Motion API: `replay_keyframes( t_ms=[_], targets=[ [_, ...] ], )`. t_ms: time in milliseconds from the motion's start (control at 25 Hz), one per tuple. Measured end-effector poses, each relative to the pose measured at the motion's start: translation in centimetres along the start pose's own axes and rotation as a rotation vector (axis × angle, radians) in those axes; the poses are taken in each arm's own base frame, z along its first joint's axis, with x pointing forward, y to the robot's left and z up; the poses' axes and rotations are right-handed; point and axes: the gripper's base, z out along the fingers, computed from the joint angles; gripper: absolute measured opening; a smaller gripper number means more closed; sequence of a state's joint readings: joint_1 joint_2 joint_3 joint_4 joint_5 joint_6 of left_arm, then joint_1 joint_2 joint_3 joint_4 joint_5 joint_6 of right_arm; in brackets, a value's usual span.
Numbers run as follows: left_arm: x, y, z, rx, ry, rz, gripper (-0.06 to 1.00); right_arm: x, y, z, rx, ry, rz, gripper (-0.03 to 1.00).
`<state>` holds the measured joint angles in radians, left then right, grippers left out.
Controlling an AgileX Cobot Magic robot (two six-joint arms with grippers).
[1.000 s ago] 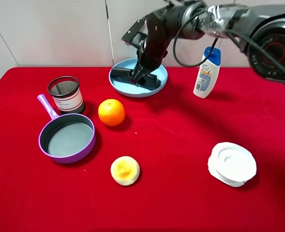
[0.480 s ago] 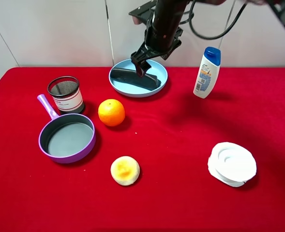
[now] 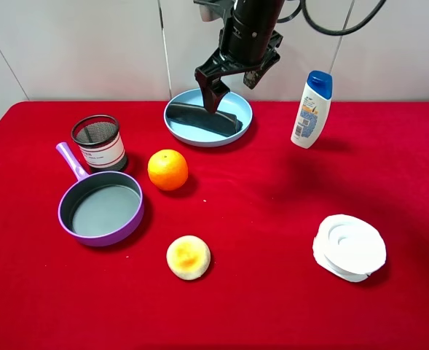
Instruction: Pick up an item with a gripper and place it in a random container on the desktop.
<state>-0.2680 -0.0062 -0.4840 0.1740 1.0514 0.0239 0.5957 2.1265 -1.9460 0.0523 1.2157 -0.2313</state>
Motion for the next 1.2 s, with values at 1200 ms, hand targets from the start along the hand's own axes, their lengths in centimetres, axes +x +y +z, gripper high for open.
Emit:
replay_keyframes(
  t_ms=[1200],
  targets=[
    [0.0, 0.0, 0.0, 0.000, 0.000, 0.000, 0.94, 16.0, 4.0, -7.3, -0.019, 0.009, 0.108, 0.69]
  ],
)
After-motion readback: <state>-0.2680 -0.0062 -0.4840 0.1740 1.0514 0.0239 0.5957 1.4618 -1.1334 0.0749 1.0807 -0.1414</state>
